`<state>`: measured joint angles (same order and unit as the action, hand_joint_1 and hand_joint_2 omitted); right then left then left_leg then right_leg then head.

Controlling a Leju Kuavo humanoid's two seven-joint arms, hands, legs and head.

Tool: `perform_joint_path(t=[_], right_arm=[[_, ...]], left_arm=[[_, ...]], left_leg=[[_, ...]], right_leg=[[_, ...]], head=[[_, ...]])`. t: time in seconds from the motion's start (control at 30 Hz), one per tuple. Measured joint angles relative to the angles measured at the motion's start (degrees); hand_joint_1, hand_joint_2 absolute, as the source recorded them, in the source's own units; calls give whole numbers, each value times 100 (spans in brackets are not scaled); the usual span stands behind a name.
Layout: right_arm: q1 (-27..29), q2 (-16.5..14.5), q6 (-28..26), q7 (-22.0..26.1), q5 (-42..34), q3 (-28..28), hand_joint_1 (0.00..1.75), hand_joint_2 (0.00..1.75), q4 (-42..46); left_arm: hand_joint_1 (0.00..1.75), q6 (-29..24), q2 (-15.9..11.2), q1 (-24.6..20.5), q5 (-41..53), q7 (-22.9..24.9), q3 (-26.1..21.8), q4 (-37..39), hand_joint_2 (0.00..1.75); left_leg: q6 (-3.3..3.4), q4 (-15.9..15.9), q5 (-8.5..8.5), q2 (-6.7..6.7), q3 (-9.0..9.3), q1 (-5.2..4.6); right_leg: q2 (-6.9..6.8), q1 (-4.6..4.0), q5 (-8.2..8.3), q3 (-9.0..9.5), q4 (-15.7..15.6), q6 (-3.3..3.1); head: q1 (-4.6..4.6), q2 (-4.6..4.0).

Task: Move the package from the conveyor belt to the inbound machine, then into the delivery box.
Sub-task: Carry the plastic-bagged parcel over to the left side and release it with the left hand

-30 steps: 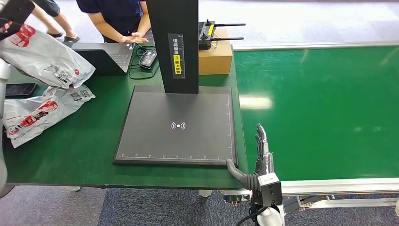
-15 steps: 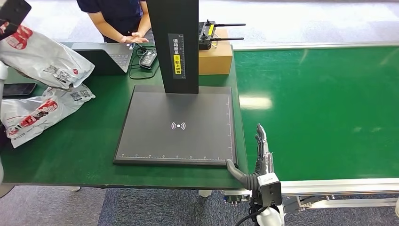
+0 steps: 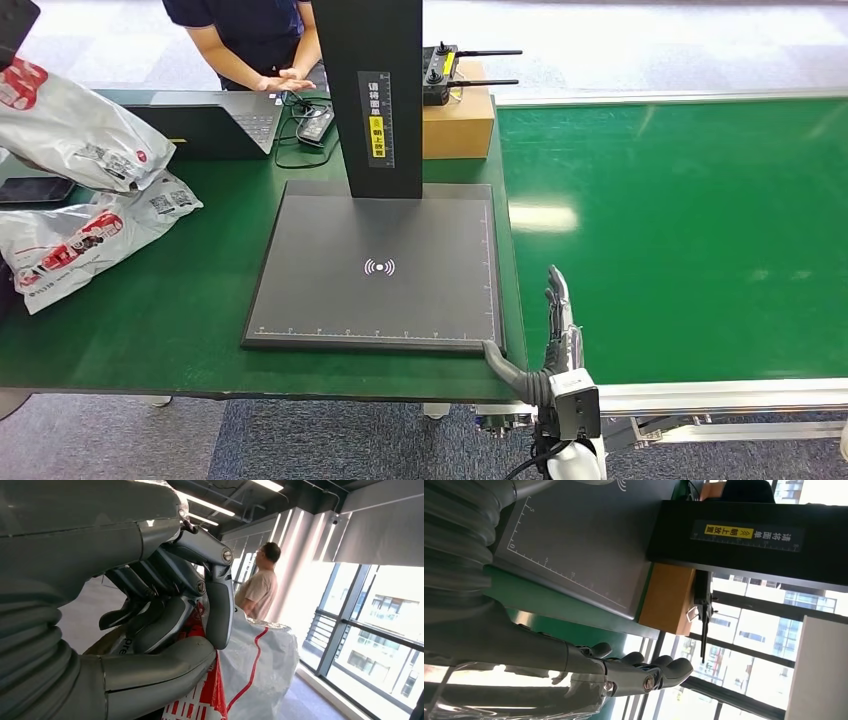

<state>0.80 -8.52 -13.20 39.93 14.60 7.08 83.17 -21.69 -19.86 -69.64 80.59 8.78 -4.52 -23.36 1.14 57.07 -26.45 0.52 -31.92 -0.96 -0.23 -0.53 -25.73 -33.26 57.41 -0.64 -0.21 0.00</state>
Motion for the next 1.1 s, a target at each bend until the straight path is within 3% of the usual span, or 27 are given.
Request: perform_joint_path(t=[0.03,0.57,0.77,0.87,1.0,1.1], right_arm=[[1,0,-1,0,2,-5,0,175,0],[29,-96,74,0,135,-59,0,175,-24],[29,-192,192,0,265,-160,0,175,-24],[29,-219,197,1,287,-190,0,175,-23],[28,-251,186,0,289,-216,0,175,-22],[27,-268,174,1,279,-223,0,175,-22]], left_arm=[[0,-8,-1,0,1,2,-3,5,175],[0,87,47,-73,59,-48,-180,37,175],[0,43,107,-72,93,-319,-355,34,175],[0,39,225,-42,-345,-1005,-555,-2,175],[0,267,532,235,-1342,-2393,-850,-243,175],[0,891,814,751,-2513,-3315,-960,-603,175]], left_leg=[[0,0,0,0,0,0],[0,0,0,1,1,0],[0,0,0,1,1,0],[0,0,0,0,1,-1],[0,1,0,-1,3,-4],[2,0,-1,2,7,-10]], right_leg=[[0,0,0,0,0,0],[1,0,0,-1,-1,0],[1,0,0,-2,-1,0],[0,0,0,-2,-1,0],[-2,4,0,1,-2,0],[3,11,1,3,-3,1]], head=[[0,0],[-1,0],[-1,0],[-1,0],[1,0],[-1,0]])
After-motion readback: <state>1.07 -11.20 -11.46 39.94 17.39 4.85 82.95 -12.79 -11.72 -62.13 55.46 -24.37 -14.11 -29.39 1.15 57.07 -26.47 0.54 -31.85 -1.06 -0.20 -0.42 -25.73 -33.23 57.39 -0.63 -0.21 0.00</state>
